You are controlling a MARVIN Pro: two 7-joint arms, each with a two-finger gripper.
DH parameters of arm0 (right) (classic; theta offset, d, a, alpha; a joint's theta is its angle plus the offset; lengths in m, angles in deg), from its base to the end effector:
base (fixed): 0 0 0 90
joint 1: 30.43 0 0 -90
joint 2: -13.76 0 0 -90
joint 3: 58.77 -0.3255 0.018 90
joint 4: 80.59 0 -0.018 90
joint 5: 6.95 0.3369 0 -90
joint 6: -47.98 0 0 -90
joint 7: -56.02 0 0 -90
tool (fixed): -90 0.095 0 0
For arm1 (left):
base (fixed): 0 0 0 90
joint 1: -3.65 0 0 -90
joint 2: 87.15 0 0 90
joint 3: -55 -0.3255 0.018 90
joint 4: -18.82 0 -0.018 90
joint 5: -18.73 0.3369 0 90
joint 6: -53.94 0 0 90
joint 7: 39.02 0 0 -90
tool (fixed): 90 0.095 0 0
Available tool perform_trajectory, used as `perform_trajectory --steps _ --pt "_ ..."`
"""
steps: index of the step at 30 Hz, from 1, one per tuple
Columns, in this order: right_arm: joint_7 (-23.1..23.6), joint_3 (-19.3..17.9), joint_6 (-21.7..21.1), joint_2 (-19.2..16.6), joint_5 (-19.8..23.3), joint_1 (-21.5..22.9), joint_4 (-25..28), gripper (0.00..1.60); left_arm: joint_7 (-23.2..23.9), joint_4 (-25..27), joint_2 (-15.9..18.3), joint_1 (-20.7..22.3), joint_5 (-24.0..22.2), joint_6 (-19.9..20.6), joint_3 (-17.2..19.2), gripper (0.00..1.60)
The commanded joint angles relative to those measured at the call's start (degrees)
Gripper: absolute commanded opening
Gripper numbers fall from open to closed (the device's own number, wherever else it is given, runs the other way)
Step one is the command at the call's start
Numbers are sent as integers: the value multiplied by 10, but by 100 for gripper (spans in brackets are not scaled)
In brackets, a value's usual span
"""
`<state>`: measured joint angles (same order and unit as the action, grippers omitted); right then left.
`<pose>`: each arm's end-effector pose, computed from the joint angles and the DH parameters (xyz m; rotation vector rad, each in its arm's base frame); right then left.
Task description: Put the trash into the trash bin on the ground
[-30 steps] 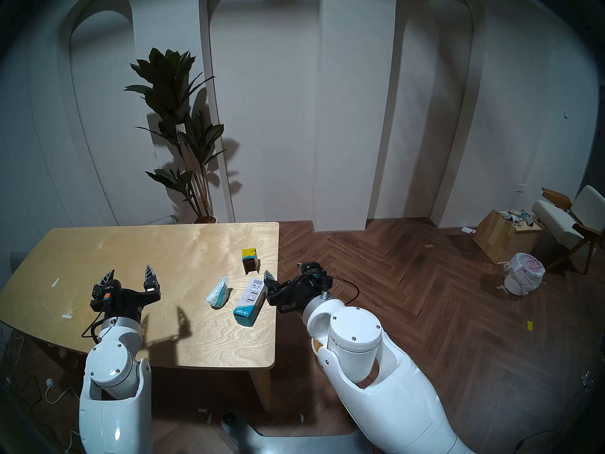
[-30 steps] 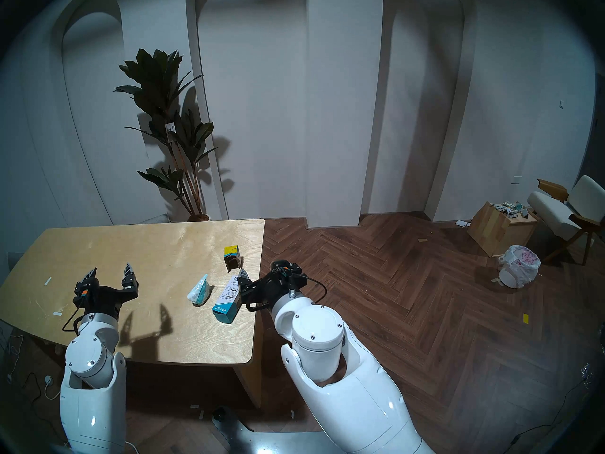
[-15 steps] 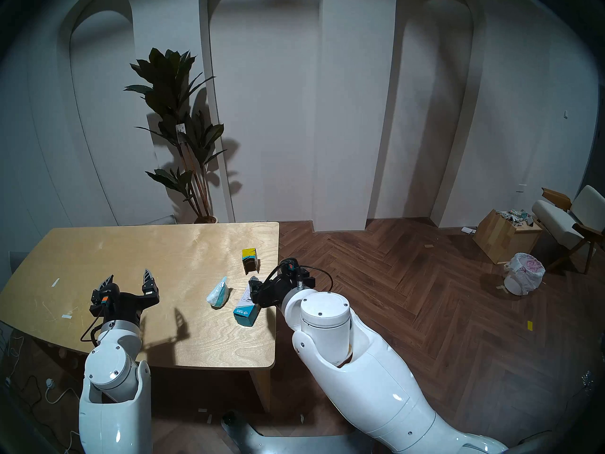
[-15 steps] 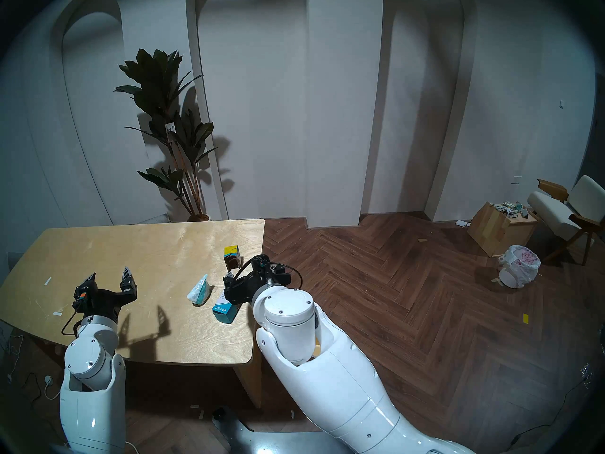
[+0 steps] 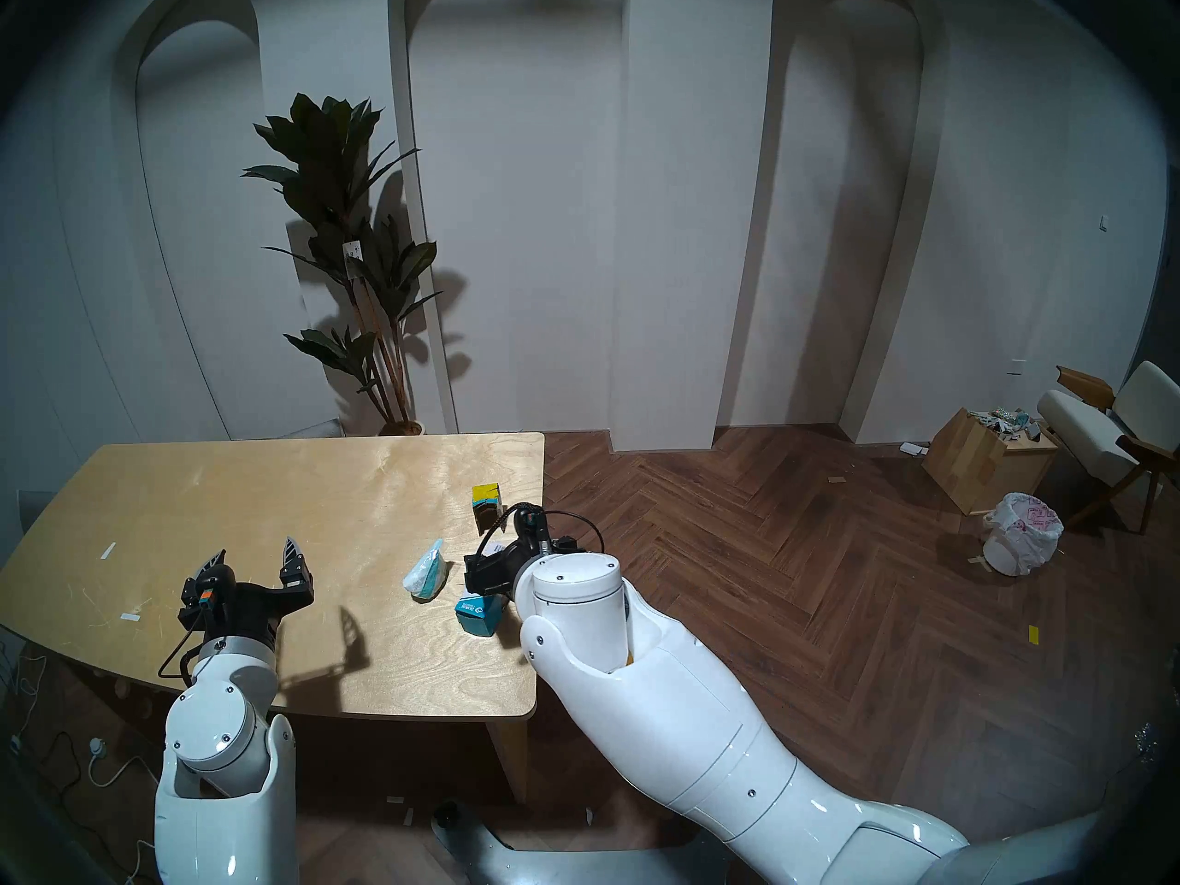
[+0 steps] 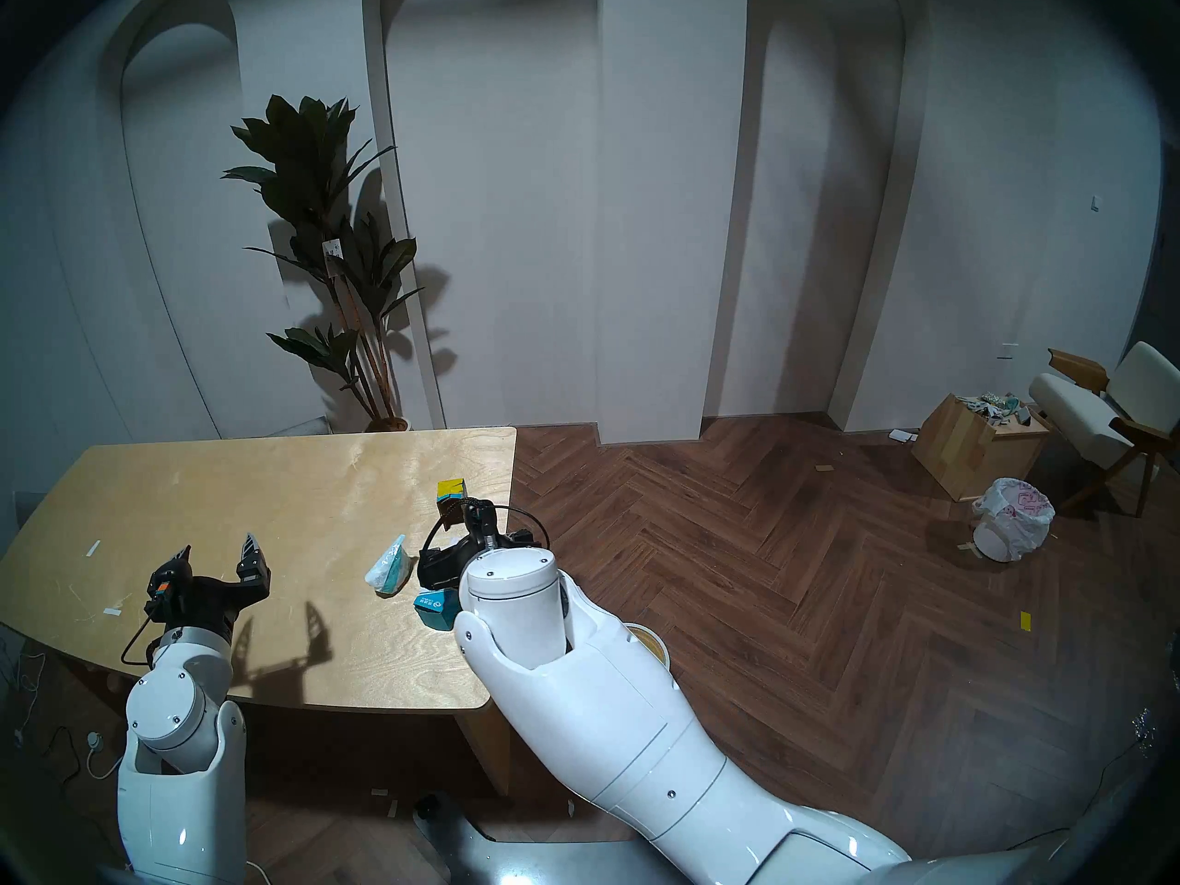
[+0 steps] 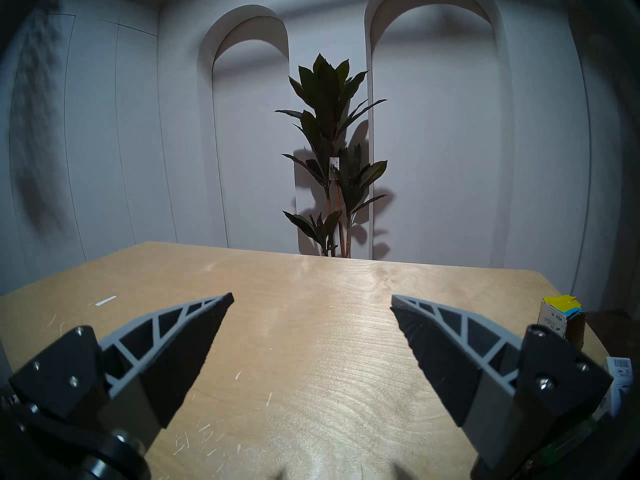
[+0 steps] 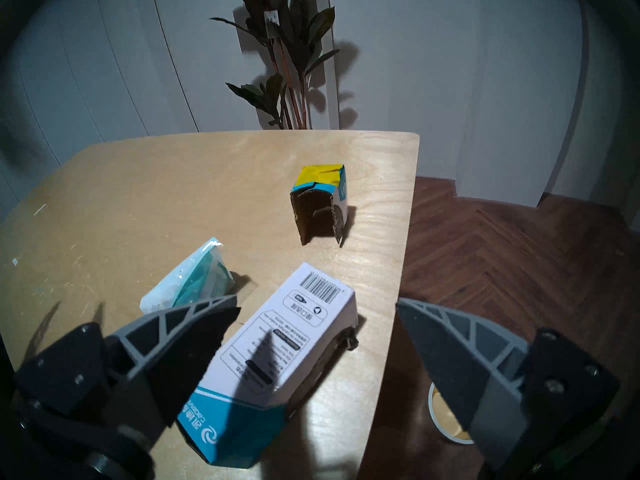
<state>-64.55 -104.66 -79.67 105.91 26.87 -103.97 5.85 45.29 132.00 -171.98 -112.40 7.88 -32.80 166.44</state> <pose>0.4137 0.2952 -0.3219 -2.5135 -0.4002 -1.2815 0.2804 0.1782 -0.3189 -2.0394 -0.3628 -1.9222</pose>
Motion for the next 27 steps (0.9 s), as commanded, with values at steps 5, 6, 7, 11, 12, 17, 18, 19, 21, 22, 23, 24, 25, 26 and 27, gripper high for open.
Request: perform_trajectory --steps 5,6,7,11,12,17,18,19,21,22,23,24,25,26,27 --pt "-93 31 12 58 99 73 -51 160 6 23 0 -13 -2 -3 0 160" --pt "-102 34 14 59 108 75 -54 160 6 24 0 -14 -2 -3 0 160" --pt "-115 37 18 62 121 79 -59 160 7 25 -1 -16 -3 -3 0 160" --pt "-165 49 31 70 167 89 -74 160 9 30 -2 -21 -5 -4 0 160" --pt "-167 49 35 70 175 90 -78 160 9 31 -2 -22 -5 -4 0 160" --pt "-226 57 64 79 231 100 -98 160 12 37 -4 -28 -5 -4 -2 160" --pt "-240 59 72 81 246 102 -103 160 12 38 -4 -30 -5 -4 -2 160" --pt "-249 61 78 82 254 104 -107 160 13 39 -4 -31 -5 -4 -3 160" --pt "-266 65 91 85 272 108 -113 160 13 40 -5 -33 -5 -3 -3 160" --pt "-266 65 91 85 272 108 -113 160 13 40 -5 -33 -5 -3 -3 160" --pt "-293 71 106 89 293 112 -119 160 14 41 -5 -35 -4 -3 -4 160" --pt "-308 76 115 91 306 115 -125 160 14 42 -5 -36 -4 -3 -4 160" --pt "-318 80 127 93 318 118 -132 160 14 43 -5 -37 -4 -2 -4 160" --pt "-327 84 135 95 328 121 -139 160 14 44 -6 -38 -3 -2 -5 160" --pt "-334 86 141 98 338 124 -146 160 14 44 -6 -39 -3 -2 -5 160"
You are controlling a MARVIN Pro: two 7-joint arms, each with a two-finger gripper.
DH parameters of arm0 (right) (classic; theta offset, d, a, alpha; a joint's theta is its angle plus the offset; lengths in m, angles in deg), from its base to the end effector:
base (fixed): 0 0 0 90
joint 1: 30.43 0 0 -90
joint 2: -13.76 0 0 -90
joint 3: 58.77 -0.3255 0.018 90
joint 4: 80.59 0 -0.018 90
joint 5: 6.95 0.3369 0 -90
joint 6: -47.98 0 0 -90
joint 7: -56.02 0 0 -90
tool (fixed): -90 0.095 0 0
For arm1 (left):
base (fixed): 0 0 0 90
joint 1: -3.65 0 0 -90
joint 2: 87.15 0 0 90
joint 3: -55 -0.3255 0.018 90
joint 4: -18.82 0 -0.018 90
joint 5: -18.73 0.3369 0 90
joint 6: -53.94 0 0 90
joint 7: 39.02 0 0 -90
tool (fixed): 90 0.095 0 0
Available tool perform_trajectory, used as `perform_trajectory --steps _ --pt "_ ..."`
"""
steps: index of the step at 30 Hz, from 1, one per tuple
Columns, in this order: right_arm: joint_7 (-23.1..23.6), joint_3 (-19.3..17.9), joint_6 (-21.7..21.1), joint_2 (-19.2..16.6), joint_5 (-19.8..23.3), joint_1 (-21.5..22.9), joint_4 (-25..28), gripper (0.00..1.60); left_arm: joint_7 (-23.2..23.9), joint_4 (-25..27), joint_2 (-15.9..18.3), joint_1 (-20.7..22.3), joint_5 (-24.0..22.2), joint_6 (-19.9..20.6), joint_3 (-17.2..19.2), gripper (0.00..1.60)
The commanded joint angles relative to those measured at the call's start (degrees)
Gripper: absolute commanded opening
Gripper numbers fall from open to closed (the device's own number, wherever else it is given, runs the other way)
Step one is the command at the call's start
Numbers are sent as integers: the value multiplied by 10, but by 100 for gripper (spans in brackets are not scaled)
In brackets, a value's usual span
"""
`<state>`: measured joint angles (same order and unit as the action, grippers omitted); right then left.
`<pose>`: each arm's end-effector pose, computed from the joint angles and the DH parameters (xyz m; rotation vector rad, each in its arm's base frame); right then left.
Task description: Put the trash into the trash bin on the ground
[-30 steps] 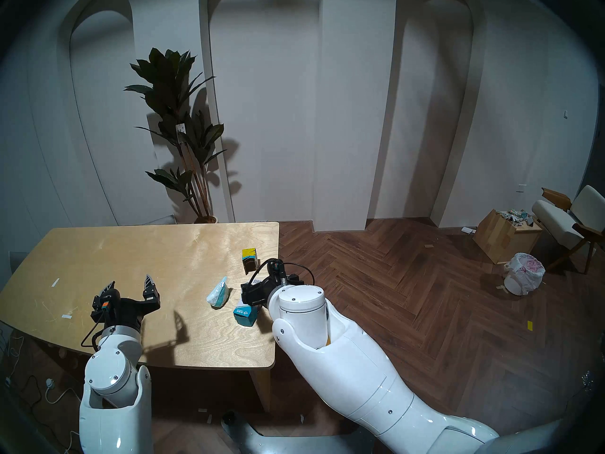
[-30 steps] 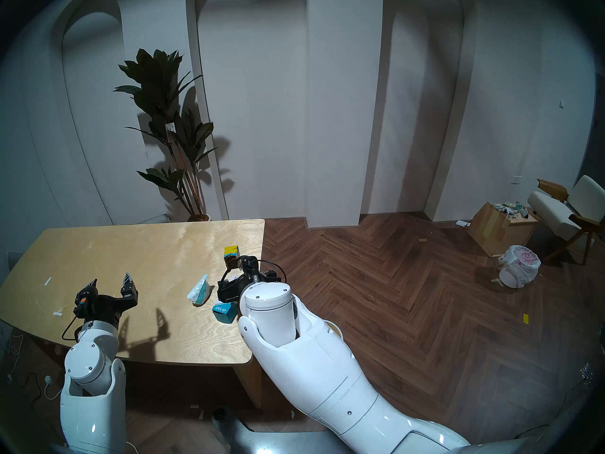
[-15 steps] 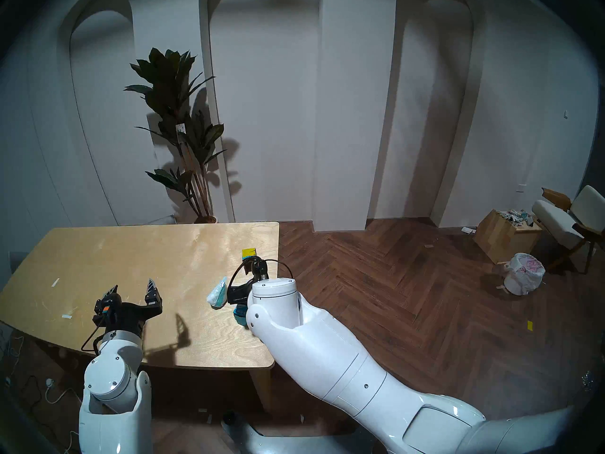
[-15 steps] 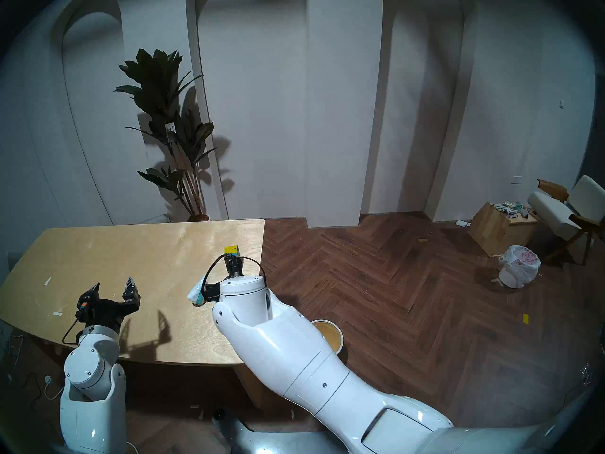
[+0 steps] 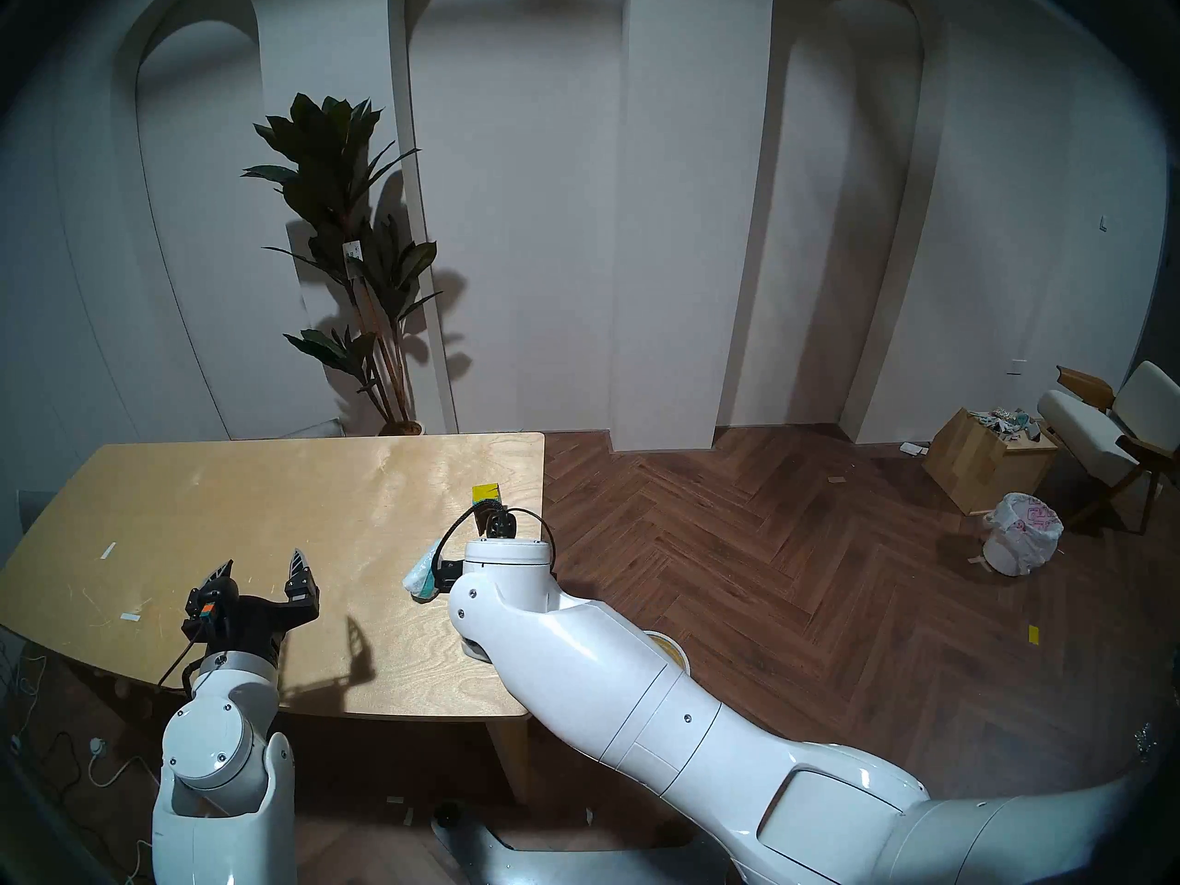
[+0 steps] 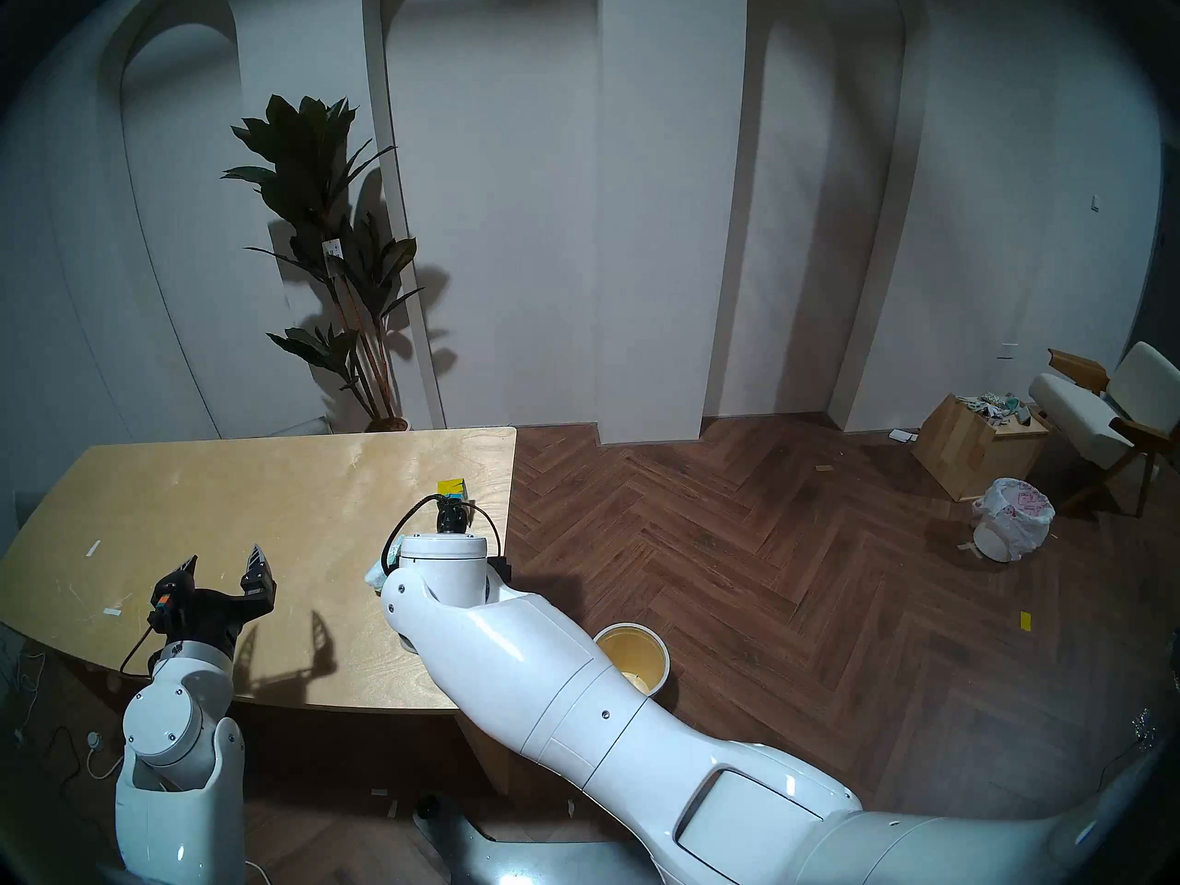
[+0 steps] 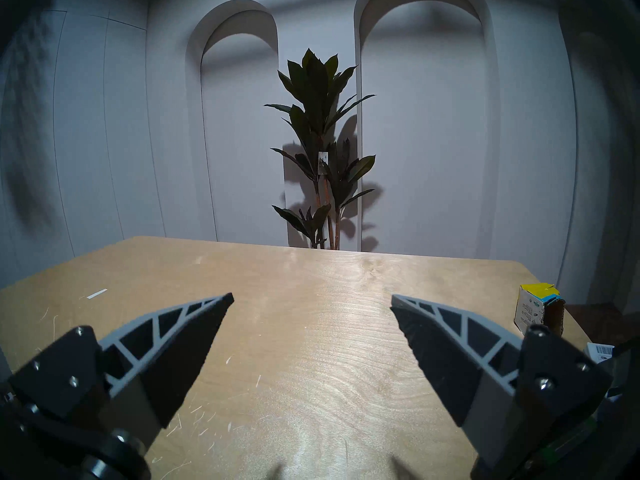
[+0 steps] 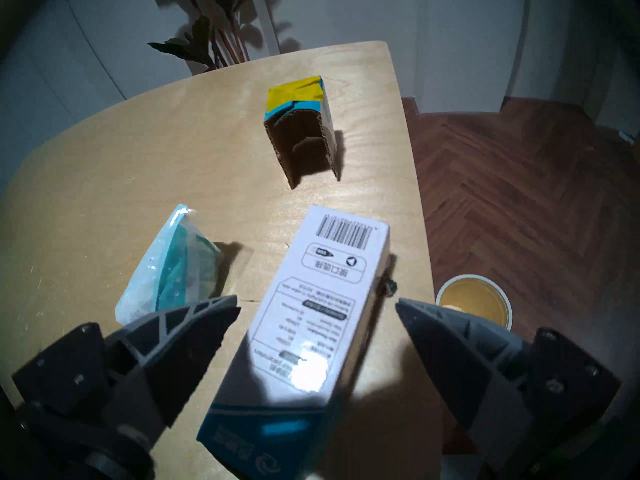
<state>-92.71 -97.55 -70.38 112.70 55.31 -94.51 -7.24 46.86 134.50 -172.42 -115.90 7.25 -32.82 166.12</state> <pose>0.4224 0.3442 -0.3322 -2.7565 0.0178 -1.0220 0.2644 0.1684 -0.3192 -2.0835 -0.3306 -1.9267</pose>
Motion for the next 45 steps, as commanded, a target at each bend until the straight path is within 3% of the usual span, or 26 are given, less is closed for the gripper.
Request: perform_trajectory --steps 1,9,10,11,12,14,16,17,18,19,30,33,38,45 --pt "-71 21 59 34 65 35 -24 160 -2 19 -2 -5 3 -2 -2 160" --pt "-113 43 119 57 112 61 -75 160 -3 21 -5 -9 6 -2 0 160" --pt "-114 45 124 59 115 63 -81 154 -3 22 -6 -10 6 -2 0 160" --pt "-115 47 131 61 113 65 -85 122 -4 22 -6 -10 6 -2 0 160" --pt "-116 49 134 62 115 67 -88 79 -4 22 -6 -11 6 -2 0 160" --pt "-117 48 141 62 112 68 -88 50 -4 23 -7 -11 6 -3 0 160" --pt "-121 44 142 60 105 65 -79 33 -4 23 -8 -12 6 -4 0 160" --pt "-121 44 142 60 105 65 -79 33 -4 23 -8 -12 6 -4 0 160" --pt "-126 44 147 56 101 65 -70 4 -4 22 -8 -11 6 -5 -2 160" --pt "-128 44 148 52 101 65 -64 0 -4 22 -8 -11 6 -5 -3 160" --pt "-154 19 172 -7 75 80 23 0 -1 20 -6 -1 9 0 -22 160" --pt "-152 1 179 -47 62 85 47 0 -1 19 -6 1 9 0 -25 160" --pt "-133 -12 184 -79 50 94 41 0 -2 19 -5 2 10 0 -25 160" --pt "-72 -19 191 -113 35 111 -13 0 -2 19 -5 2 11 1 -26 160"
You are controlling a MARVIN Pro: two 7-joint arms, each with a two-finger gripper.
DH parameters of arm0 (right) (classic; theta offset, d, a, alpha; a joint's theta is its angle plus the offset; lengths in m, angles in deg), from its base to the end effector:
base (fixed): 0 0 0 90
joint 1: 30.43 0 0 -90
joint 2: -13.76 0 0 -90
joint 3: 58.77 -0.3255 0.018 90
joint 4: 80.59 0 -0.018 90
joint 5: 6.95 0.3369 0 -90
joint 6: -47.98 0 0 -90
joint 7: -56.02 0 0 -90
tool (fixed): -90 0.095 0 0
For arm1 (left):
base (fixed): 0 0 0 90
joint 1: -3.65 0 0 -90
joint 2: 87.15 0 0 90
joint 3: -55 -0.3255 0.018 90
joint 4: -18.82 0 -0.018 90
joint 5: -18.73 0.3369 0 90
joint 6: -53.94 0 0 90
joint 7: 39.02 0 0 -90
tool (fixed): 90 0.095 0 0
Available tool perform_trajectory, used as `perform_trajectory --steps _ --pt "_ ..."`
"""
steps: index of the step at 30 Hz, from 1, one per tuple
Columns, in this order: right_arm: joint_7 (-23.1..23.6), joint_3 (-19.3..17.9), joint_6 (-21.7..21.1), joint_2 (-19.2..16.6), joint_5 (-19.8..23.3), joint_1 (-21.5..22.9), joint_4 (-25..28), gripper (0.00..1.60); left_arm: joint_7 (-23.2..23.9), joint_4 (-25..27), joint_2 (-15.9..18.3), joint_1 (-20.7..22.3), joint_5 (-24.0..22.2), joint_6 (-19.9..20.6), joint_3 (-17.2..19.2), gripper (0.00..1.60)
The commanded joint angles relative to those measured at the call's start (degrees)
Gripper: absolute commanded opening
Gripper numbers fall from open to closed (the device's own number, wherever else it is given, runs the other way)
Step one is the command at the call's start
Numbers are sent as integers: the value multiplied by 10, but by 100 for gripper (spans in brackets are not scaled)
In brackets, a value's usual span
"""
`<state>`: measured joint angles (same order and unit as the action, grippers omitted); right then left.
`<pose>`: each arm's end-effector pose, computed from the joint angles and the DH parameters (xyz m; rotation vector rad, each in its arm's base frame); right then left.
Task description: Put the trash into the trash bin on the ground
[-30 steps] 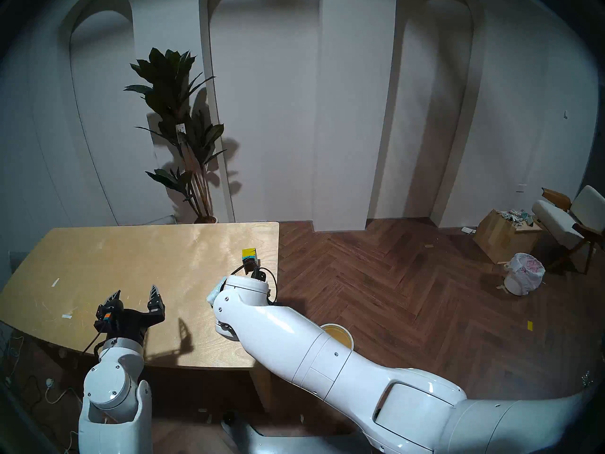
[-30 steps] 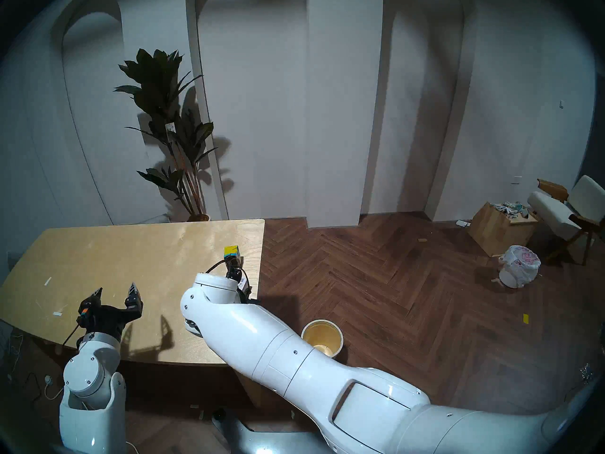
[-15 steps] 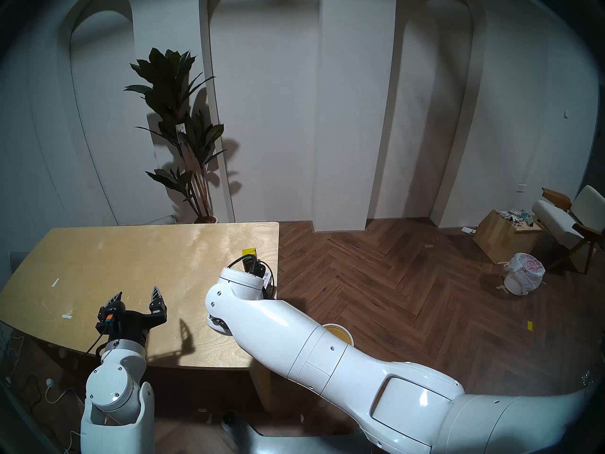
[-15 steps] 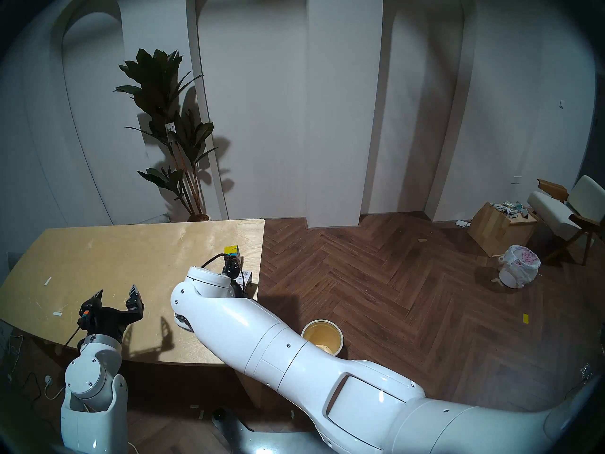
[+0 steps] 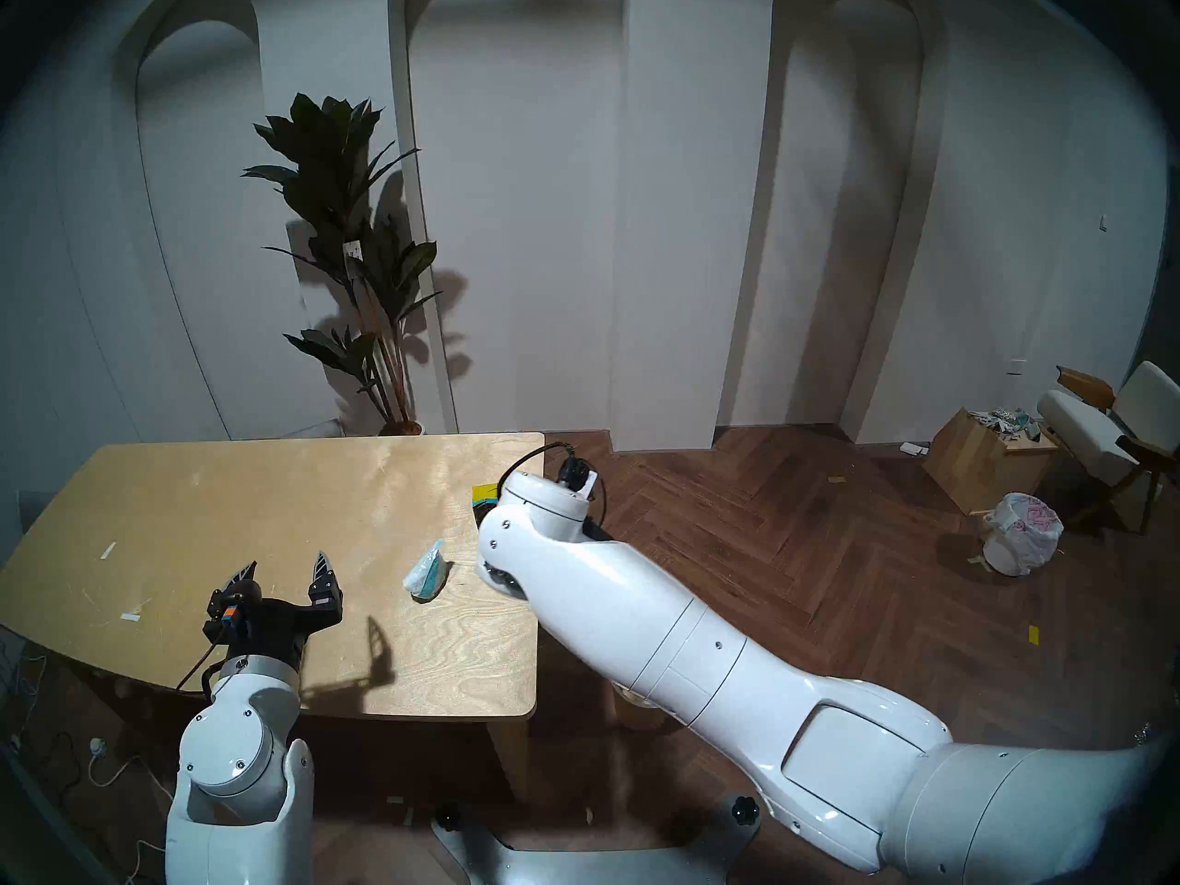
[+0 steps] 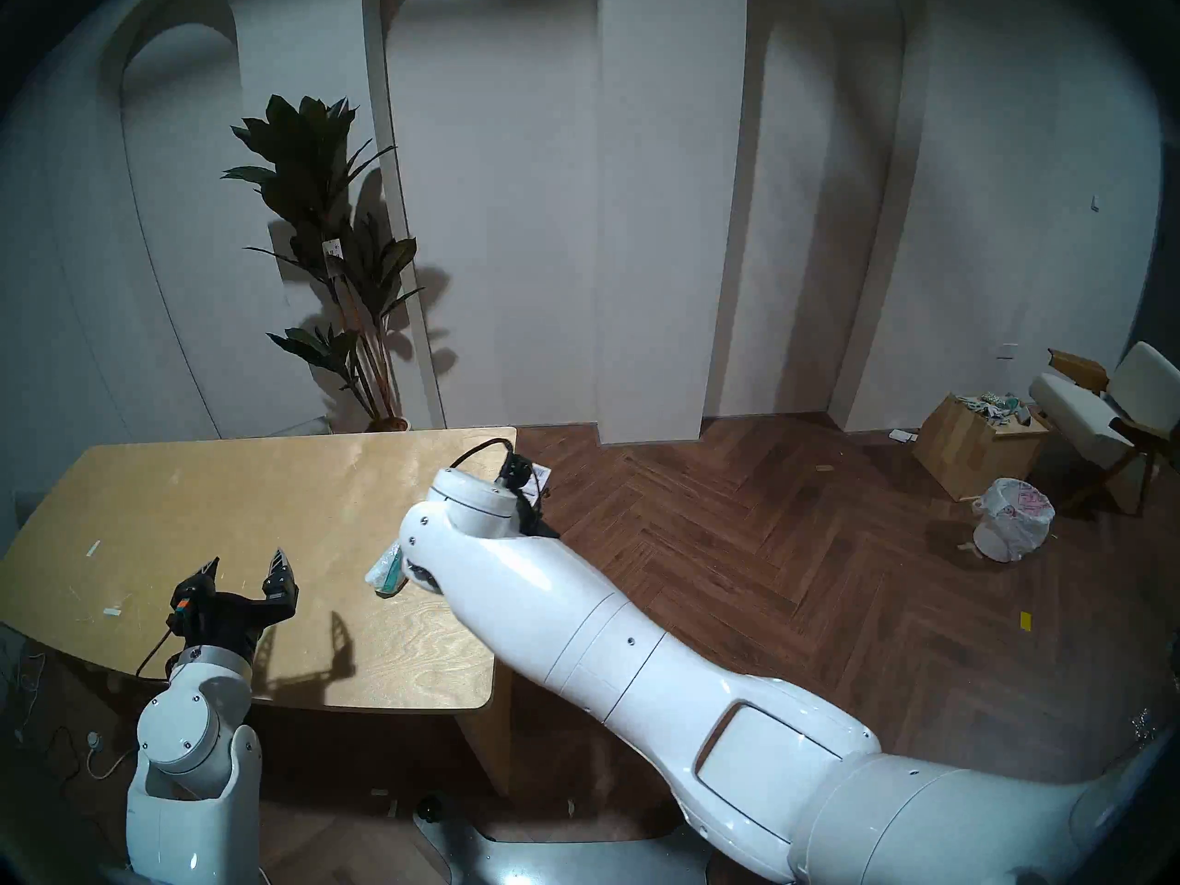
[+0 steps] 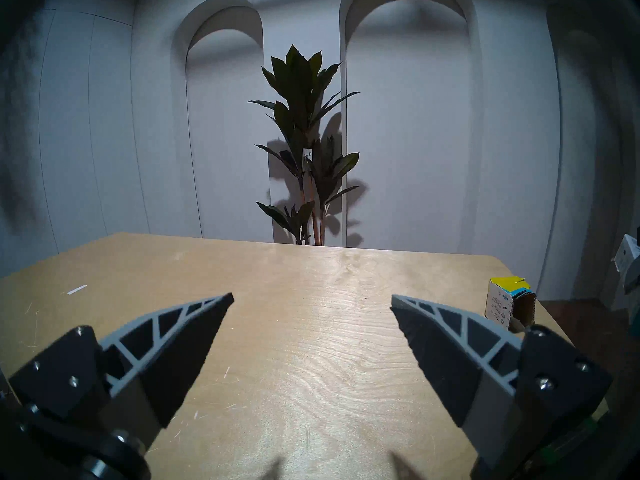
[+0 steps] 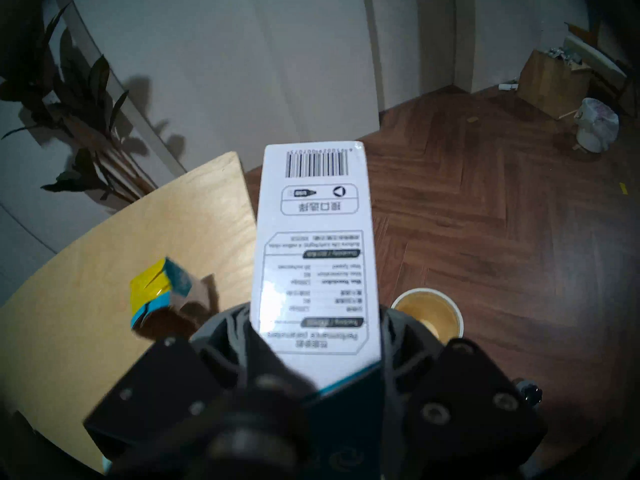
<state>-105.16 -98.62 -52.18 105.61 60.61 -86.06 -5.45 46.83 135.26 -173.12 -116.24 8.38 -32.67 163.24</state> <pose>0.4903 0.2637 -0.2839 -2.6940 0.6207 -1.3248 0.2679 0.1461 -0.3220 -2.1191 -0.3039 -1.9468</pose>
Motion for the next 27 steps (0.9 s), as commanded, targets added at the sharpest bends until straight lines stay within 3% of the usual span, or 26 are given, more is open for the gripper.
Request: perform_trajectory --steps 1,12,13,18,27 --pt "64 -8 12 -45 -22 29 -44 0 -2 11 2 6 -1 0 3 160" --pt "187 1 78 -56 -41 53 -199 0 -13 12 1 8 8 6 9 160" --pt "172 3 76 -64 -32 49 -185 0 -14 12 1 8 8 6 9 160" --pt "246 16 115 -53 -36 63 -273 0 -17 12 1 9 9 7 8 160" --pt "320 30 142 -37 -41 82 -362 0 -21 11 2 9 10 6 7 160"
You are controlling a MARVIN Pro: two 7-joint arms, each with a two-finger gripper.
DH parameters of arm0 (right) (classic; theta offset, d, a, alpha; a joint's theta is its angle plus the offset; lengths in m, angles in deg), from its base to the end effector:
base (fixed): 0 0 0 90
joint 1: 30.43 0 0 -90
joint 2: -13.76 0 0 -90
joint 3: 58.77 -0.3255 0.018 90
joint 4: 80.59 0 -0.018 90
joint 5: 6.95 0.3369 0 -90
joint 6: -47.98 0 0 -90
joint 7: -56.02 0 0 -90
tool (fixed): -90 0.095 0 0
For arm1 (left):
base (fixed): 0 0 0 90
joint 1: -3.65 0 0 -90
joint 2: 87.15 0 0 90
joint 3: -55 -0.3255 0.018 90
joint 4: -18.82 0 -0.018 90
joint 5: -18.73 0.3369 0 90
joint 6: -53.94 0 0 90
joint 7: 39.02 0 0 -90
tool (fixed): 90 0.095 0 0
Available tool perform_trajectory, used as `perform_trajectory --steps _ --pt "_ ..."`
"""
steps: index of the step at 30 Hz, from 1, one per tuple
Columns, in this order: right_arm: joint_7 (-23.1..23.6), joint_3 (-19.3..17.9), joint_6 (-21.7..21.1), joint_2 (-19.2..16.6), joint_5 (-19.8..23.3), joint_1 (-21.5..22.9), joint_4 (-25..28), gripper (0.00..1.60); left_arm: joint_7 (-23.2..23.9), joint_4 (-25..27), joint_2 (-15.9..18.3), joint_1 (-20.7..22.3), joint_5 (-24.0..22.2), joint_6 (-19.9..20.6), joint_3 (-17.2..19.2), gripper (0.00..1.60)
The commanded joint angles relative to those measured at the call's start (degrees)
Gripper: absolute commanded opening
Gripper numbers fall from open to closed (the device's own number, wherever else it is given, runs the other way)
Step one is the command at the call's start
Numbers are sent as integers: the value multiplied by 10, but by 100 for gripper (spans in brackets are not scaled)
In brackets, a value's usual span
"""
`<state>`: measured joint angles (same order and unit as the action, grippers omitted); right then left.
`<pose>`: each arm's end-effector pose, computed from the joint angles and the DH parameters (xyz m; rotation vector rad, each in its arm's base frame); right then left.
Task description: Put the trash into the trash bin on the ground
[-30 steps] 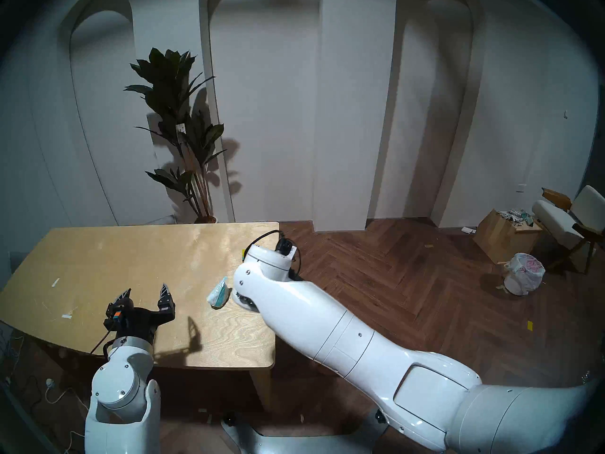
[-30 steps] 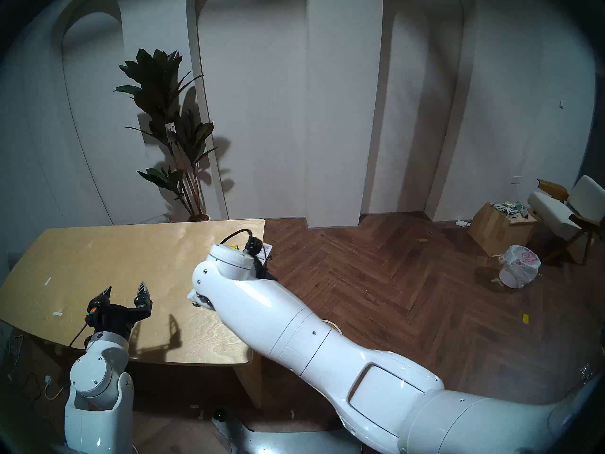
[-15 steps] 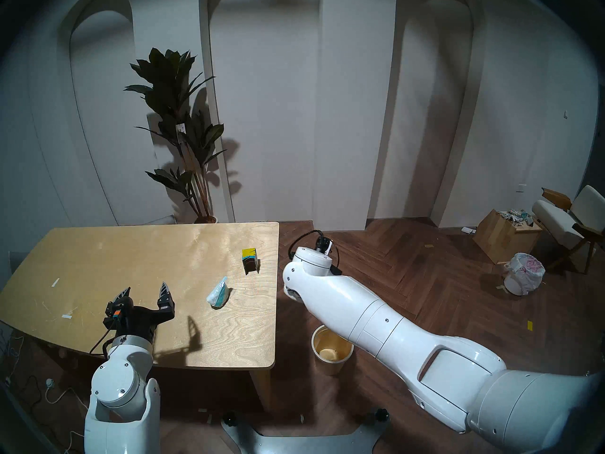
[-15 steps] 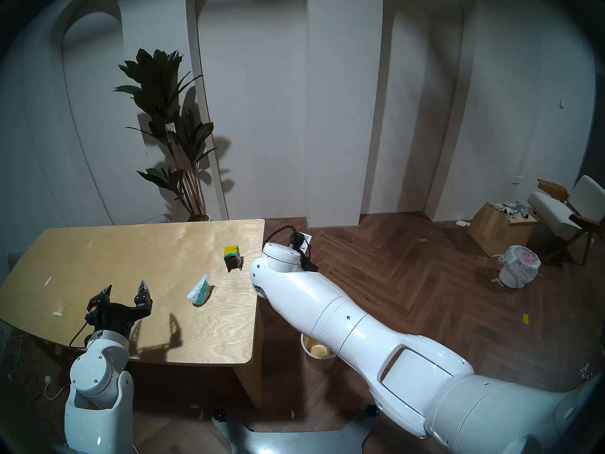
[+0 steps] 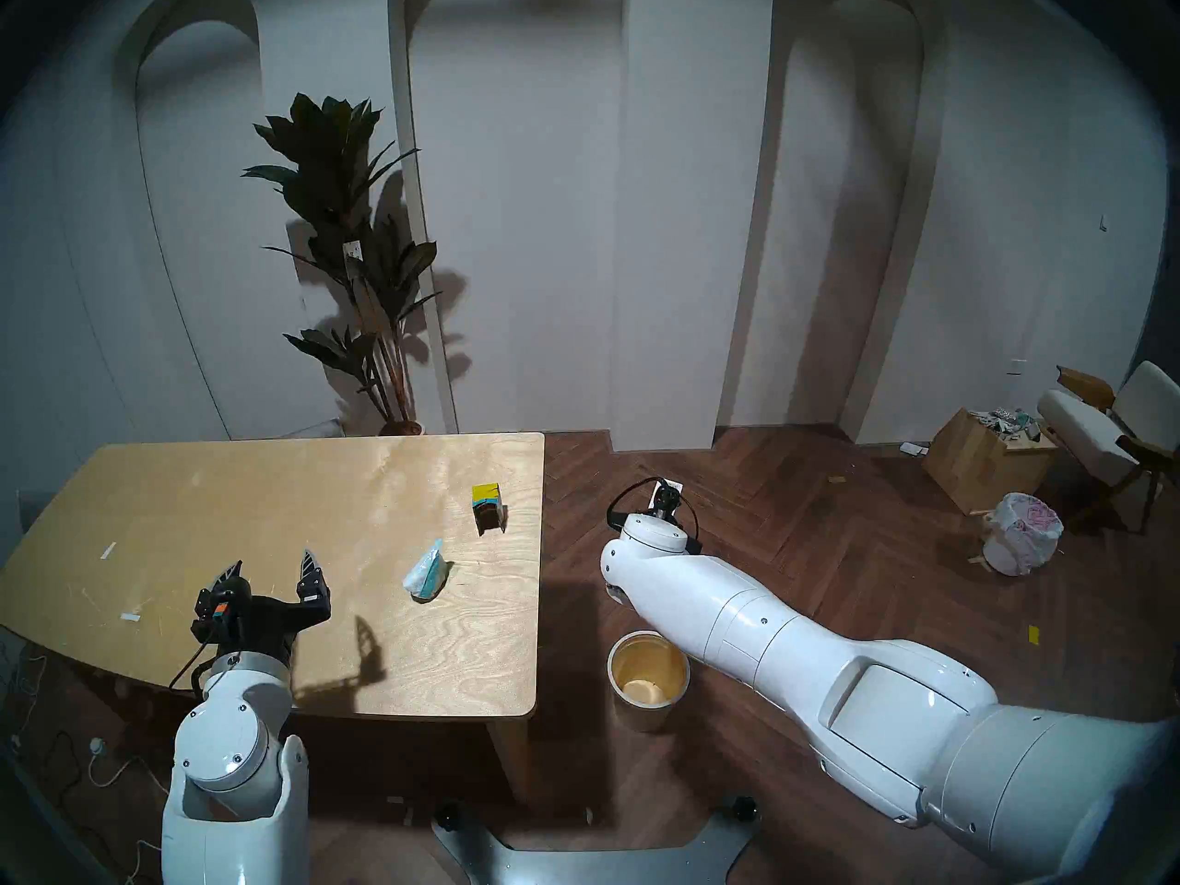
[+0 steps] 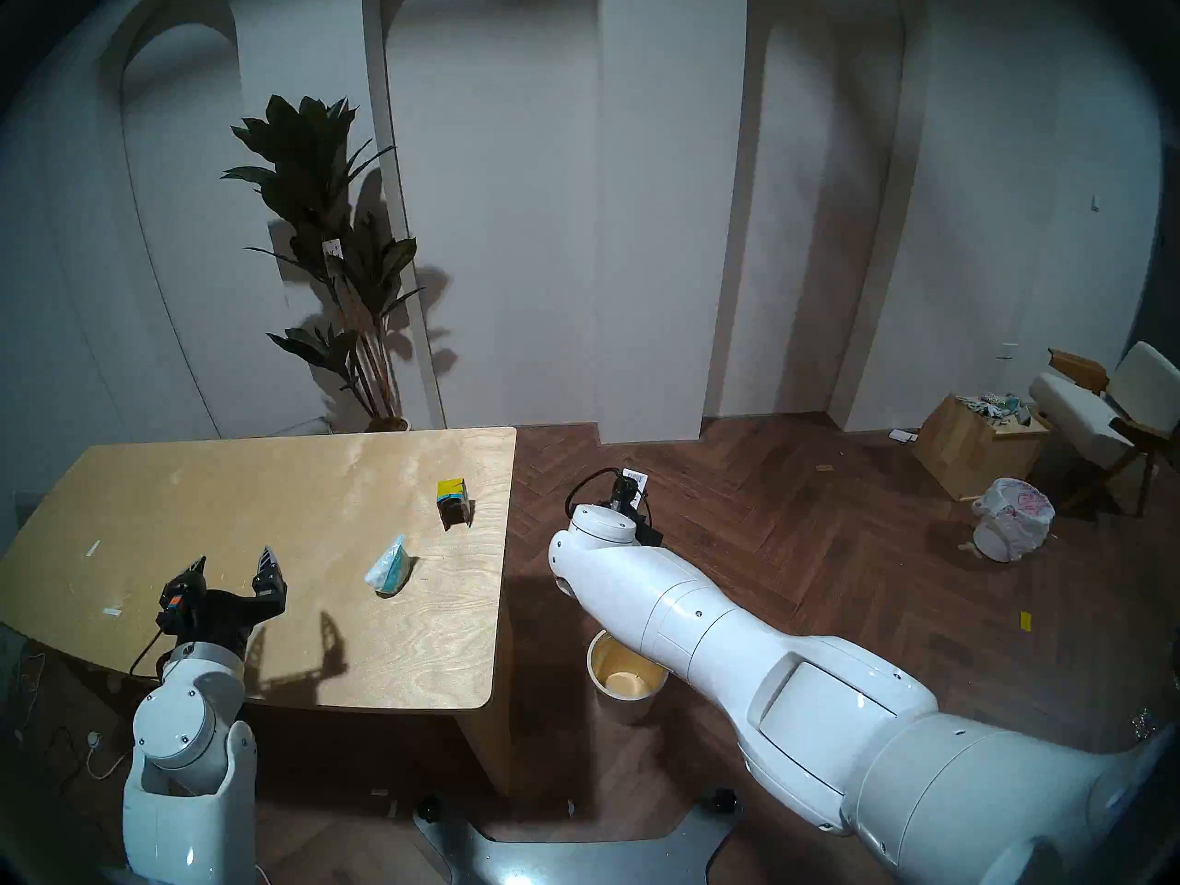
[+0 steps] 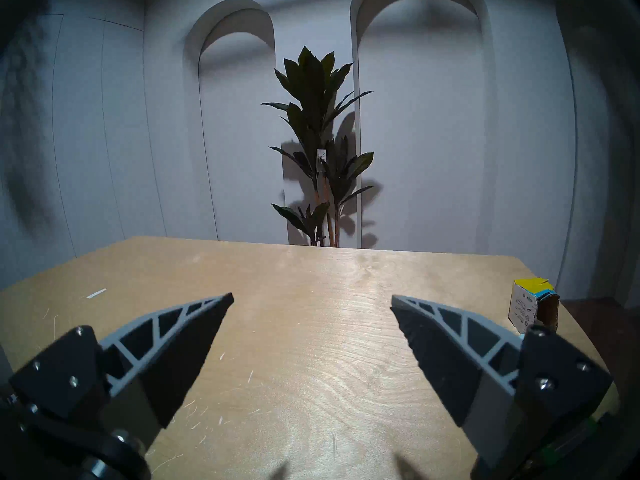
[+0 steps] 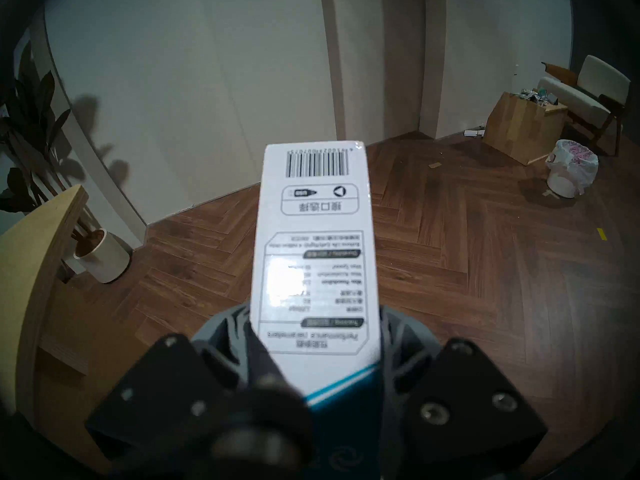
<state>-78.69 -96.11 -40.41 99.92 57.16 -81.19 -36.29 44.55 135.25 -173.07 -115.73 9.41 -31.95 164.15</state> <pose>0.5638 0.1309 -0.4165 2.6510 -0.5678 1.4814 0.2677 0.1561 -0.3189 -2.0784 -0.3283 -1.9041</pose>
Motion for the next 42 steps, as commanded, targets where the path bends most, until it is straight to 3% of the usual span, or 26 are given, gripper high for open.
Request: perform_trajectory --steps 1,5,16,42 --pt "65 6 24 23 -6 37 -66 0 1 10 2 4 0 -1 -2 160" --pt "106 7 27 36 -4 53 -115 0 -1 10 2 5 0 -1 -3 160" --pt "148 19 27 70 -8 76 -198 0 -3 8 2 5 1 -1 -4 160" --pt "219 41 35 92 -23 111 -289 0 -4 6 3 6 3 -2 -5 160"
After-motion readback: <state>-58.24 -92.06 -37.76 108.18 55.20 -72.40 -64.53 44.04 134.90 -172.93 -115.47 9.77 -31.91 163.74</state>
